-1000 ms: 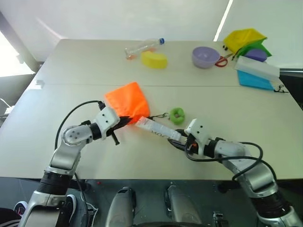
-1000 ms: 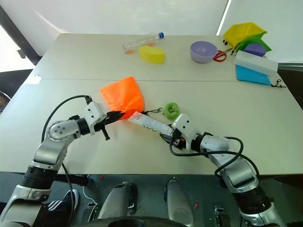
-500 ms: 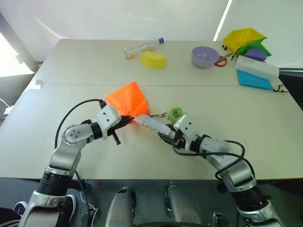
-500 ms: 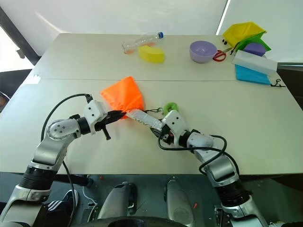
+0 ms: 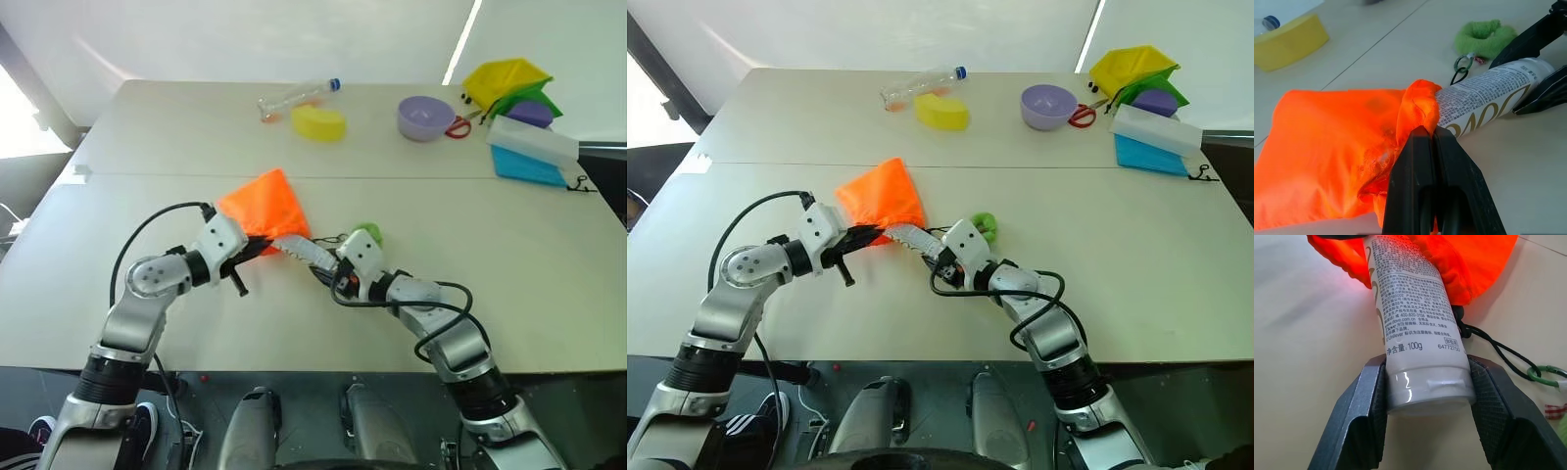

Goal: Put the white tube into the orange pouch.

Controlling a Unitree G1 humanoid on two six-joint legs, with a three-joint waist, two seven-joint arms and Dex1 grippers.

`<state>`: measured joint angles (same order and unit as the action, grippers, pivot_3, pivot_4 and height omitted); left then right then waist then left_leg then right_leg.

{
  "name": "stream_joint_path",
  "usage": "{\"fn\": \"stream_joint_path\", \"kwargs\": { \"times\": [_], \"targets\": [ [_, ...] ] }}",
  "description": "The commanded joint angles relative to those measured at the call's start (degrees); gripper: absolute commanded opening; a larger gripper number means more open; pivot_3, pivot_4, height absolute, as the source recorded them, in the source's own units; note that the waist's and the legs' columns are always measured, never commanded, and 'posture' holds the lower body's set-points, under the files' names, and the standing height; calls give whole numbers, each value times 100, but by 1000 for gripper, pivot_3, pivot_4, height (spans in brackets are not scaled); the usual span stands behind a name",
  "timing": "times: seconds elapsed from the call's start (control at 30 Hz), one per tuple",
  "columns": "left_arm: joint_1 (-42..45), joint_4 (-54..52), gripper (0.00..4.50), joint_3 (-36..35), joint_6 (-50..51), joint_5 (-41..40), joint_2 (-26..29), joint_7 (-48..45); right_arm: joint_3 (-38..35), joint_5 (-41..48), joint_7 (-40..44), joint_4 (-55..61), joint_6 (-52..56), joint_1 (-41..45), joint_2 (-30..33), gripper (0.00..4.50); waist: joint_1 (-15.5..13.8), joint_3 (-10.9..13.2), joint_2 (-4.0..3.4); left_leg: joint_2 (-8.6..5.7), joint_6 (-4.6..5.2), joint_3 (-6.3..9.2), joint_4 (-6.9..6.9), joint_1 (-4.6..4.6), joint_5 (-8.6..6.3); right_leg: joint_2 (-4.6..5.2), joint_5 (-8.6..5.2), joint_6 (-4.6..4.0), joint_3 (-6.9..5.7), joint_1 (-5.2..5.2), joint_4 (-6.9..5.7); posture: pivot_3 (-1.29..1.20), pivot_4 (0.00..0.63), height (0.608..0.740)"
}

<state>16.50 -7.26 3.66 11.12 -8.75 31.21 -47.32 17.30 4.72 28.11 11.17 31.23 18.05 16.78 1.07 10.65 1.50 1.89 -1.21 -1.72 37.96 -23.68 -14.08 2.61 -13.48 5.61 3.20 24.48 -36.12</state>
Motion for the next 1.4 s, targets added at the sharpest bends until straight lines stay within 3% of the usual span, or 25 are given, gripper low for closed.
{"fn": "stream_joint_path", "kwargs": {
  "times": [0.03, 0.43, 0.83, 1.4],
  "targets": [
    [-40, -316, 0, 26, -33, -99, -6, -20, 75, -320, -184, -44, -273, 175, -13, 2107, 1, 0, 0, 0, 0, 0, 0, 0, 0, 0, 0, 0, 0, 0, 0, 0, 150, 740],
    [-71, -210, 0, 31, -146, -113, -19, -26, 508, -553, 42, -116, -360, 321, -239, 2107, 9, 0, 0, 1, 0, 1, 0, 1, 0, -1, 0, 0, -2, 0, -1, 0, 150, 740],
    [-84, -148, 0, 66, -176, -97, -41, -38, 258, -792, -583, -1076, -61, 907, -884, 2107, 11, 0, 0, 1, 0, 1, 0, 2, 0, 0, 0, -1, -1, 0, -2, 0, 150, 740],
    [-87, -104, 0, 128, -227, -108, -118, -28, 364, -707, -619, -1572, 236, 1385, -1673, 2107, 129, 0, 0, 3, 0, 5, -2, 5, 0, -3, 1, -1, -3, -1, -7, 0, 150, 740]
  ]
}}
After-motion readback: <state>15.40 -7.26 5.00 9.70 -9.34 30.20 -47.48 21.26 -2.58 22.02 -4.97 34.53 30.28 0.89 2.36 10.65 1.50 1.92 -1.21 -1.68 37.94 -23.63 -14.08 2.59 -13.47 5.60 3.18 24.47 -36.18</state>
